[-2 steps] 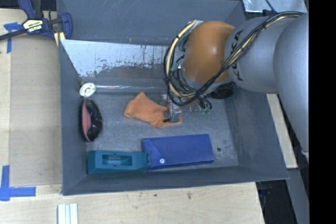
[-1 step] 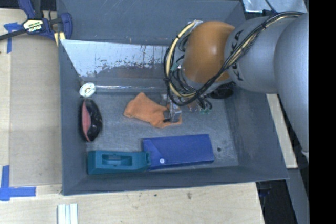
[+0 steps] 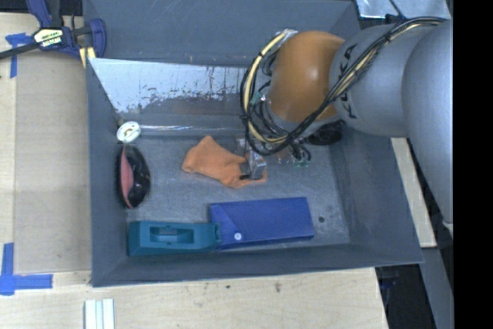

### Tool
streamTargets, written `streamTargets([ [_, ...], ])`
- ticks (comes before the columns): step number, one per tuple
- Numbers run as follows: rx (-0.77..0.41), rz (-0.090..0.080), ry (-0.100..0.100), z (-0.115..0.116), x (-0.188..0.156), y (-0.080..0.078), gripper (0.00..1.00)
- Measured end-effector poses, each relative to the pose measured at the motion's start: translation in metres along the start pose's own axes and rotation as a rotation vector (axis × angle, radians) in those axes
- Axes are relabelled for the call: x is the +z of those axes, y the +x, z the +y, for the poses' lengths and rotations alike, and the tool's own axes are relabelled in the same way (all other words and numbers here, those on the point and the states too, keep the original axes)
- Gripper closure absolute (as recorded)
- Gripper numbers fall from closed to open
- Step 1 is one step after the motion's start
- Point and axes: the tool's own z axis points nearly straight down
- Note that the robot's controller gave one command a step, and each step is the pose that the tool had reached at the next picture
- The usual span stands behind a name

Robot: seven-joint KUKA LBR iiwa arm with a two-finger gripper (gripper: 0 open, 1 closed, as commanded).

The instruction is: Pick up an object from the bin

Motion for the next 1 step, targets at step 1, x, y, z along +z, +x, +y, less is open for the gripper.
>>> streamTargets([
  [1,0.000,0.000,0.000,0.0000,0.0000,0.0000,1.00],
])
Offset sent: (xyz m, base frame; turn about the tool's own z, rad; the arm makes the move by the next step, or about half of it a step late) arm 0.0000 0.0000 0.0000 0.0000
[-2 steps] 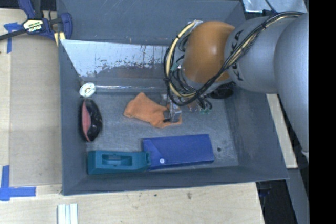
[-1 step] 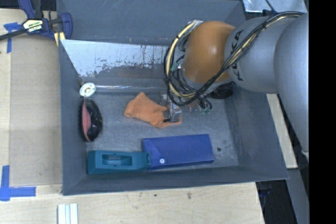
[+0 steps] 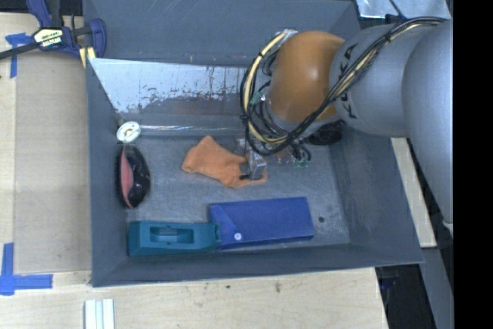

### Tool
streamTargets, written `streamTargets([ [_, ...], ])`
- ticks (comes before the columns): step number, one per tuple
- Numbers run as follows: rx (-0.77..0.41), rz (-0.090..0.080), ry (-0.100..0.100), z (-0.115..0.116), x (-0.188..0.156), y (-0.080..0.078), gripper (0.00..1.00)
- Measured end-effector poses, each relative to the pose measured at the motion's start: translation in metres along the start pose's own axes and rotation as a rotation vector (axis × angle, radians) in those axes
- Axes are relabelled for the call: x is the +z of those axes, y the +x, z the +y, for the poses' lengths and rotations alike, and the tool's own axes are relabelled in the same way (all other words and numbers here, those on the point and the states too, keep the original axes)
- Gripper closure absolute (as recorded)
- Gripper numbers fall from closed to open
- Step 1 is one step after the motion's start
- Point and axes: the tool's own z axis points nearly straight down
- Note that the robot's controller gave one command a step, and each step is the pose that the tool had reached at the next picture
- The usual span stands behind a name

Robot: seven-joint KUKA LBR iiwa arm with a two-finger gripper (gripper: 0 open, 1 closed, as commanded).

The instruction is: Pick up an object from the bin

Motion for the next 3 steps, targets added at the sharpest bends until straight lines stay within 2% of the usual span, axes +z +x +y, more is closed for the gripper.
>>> streamTargets([
  [3,-0.001,0.000,0.000,0.0000,0.0000,0.0000,1.00],
])
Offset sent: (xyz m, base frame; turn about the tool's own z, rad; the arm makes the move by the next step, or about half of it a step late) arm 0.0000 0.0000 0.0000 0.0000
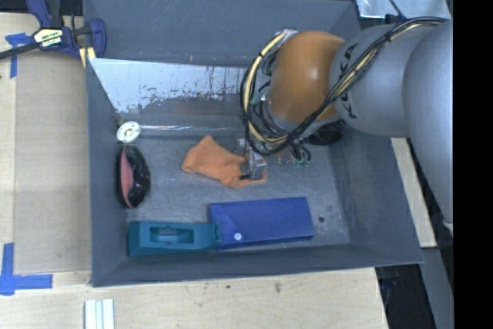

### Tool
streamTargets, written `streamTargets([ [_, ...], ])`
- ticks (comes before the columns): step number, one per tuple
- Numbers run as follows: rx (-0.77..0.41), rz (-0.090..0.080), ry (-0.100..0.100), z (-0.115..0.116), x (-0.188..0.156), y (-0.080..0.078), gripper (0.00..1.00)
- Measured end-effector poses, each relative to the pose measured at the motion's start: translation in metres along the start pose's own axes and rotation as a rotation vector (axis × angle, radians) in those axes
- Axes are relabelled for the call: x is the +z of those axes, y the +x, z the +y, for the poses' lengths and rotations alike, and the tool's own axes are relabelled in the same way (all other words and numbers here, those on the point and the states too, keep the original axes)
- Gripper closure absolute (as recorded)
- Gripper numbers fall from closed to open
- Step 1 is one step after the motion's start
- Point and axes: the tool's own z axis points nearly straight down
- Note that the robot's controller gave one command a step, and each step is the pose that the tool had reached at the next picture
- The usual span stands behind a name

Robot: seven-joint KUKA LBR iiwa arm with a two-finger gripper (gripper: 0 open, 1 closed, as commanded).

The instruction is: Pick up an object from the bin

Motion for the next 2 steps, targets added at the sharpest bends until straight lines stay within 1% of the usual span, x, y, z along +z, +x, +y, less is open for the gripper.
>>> streamTargets([
  [2,0.000,0.000,0.000,0.0000,0.0000,0.0000,1.00],
])
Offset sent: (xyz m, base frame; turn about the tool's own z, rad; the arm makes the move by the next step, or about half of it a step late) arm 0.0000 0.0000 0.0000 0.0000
